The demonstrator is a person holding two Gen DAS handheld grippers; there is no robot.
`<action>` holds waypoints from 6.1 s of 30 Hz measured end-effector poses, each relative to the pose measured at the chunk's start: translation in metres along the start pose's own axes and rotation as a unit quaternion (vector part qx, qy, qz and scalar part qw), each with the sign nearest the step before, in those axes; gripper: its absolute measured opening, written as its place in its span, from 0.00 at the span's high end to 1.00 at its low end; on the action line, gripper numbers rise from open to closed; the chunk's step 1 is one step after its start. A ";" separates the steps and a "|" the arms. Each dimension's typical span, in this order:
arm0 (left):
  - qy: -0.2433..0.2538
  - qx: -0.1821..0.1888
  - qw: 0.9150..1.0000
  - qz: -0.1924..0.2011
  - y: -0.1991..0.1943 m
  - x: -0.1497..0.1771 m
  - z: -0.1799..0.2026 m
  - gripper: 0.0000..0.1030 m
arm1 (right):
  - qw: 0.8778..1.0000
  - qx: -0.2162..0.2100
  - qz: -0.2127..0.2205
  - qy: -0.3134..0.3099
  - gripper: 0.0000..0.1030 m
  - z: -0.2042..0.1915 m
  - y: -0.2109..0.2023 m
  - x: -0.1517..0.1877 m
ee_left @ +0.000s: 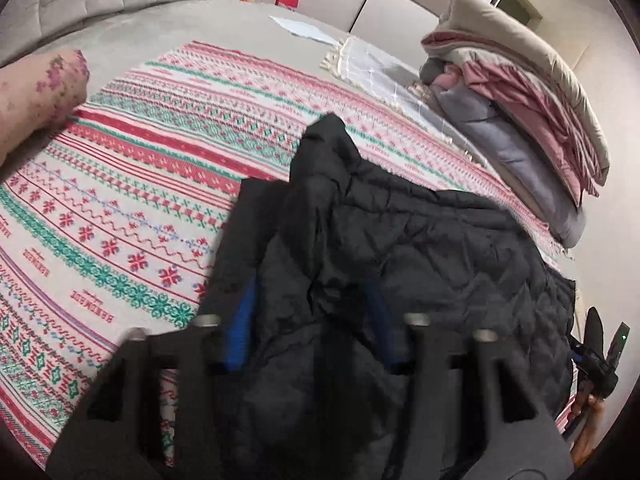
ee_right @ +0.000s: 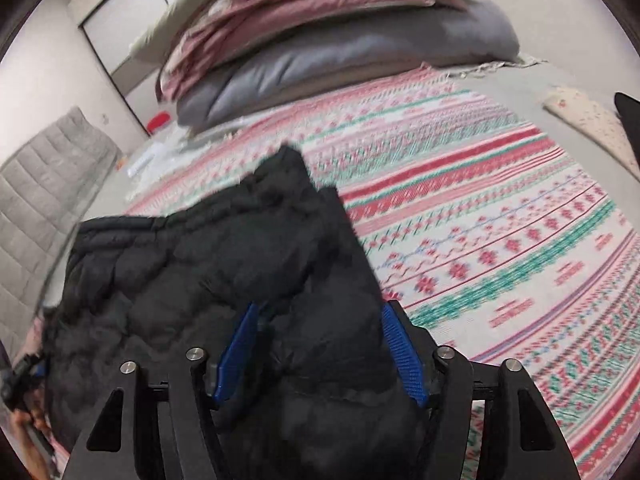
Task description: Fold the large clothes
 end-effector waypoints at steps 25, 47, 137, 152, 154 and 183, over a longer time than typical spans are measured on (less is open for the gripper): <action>0.034 -0.036 0.990 0.130 -0.026 -0.019 0.069 0.21 | 0.975 0.119 0.151 -0.114 0.36 -0.094 -0.017 -0.008; 0.014 -0.103 0.994 0.033 0.000 0.002 -0.018 0.16 | 0.991 0.124 0.051 -0.014 0.30 0.025 0.019 0.007; 0.324 0.200 0.924 0.028 -0.064 0.129 0.251 0.46 | 0.942 -0.257 -0.058 0.206 0.41 -0.093 -0.002 0.049; 0.436 0.311 0.844 0.007 -0.142 0.138 0.244 0.23 | 0.932 -0.312 -0.106 0.155 0.47 -0.121 0.035 0.049; 0.410 0.335 0.848 0.017 -0.152 0.121 0.232 0.23 | 0.934 -0.314 -0.103 0.135 0.82 -0.123 0.037 0.053; 0.379 0.284 0.881 -0.016 -0.085 0.148 0.260 0.23 | 0.955 -0.248 -0.118 0.115 0.17 -0.069 -0.017 0.063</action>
Point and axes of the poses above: each gripper's, at about its wrist camera, not at the fingertips, and y roughly the way its jaws point, z to its right, x to its underside, the point moved 2 cm from there along y, roughly the way its jaws point, and after that the axes turned 11 degrees about z, right-handed, at the moved point
